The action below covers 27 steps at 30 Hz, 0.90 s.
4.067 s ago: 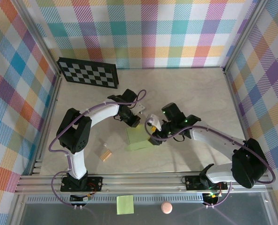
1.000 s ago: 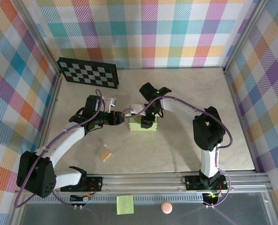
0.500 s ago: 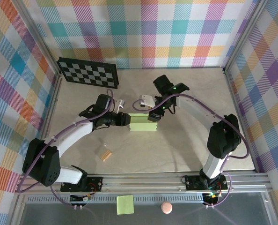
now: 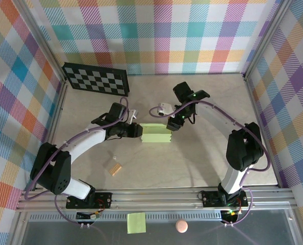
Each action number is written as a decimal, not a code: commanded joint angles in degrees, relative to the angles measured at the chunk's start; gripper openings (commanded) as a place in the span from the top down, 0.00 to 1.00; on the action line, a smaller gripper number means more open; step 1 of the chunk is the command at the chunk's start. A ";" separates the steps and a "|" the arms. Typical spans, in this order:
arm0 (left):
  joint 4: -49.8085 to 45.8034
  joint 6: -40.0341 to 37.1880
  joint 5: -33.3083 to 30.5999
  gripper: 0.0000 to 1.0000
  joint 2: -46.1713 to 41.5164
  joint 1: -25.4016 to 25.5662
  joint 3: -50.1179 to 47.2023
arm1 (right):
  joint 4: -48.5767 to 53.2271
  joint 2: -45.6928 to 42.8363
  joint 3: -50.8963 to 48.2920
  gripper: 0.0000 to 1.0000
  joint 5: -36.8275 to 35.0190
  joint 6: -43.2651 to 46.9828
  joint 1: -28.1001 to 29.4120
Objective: Fold the paper box
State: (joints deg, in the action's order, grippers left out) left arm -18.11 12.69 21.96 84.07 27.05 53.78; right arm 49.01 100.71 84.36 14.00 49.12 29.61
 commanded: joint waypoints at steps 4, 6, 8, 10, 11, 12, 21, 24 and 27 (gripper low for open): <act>-2.71 1.00 -0.63 0.80 1.70 0.64 1.94 | -0.48 2.82 -1.88 0.57 0.49 1.66 -0.26; -2.67 1.34 -0.81 0.81 1.65 0.63 1.77 | -0.03 3.70 -2.09 0.60 -0.29 1.84 -0.27; -3.03 1.62 -1.14 0.83 1.71 0.64 1.59 | -0.23 4.21 -2.43 0.63 -0.87 1.51 -0.38; -3.58 1.69 -1.15 0.85 2.04 0.64 1.59 | -0.58 4.08 -2.95 0.66 -0.66 1.52 -0.42; -4.02 1.80 -1.46 0.86 2.27 0.68 1.59 | -0.95 3.97 -3.25 0.66 -0.54 1.42 -0.47; -4.25 1.90 -1.70 0.86 2.47 0.71 1.68 | -1.26 3.80 -3.44 0.66 -0.32 1.30 -0.43; -5.48 2.30 -2.45 0.86 -0.05 0.70 2.72 | -1.41 0.79 -3.20 0.61 1.92 0.56 -0.43; -7.58 1.37 -4.15 0.79 -2.62 0.66 4.28 | -1.73 -0.91 -3.19 0.56 2.74 0.13 -0.50; -10.28 -0.94 -5.98 0.74 -4.85 0.63 6.33 | -2.18 -2.71 -3.28 0.54 3.77 -0.48 -0.60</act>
State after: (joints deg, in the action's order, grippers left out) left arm -23.77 13.89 18.57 82.81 27.29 56.86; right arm 46.59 101.27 81.45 14.94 49.47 29.21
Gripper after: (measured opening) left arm 0.243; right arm 0.459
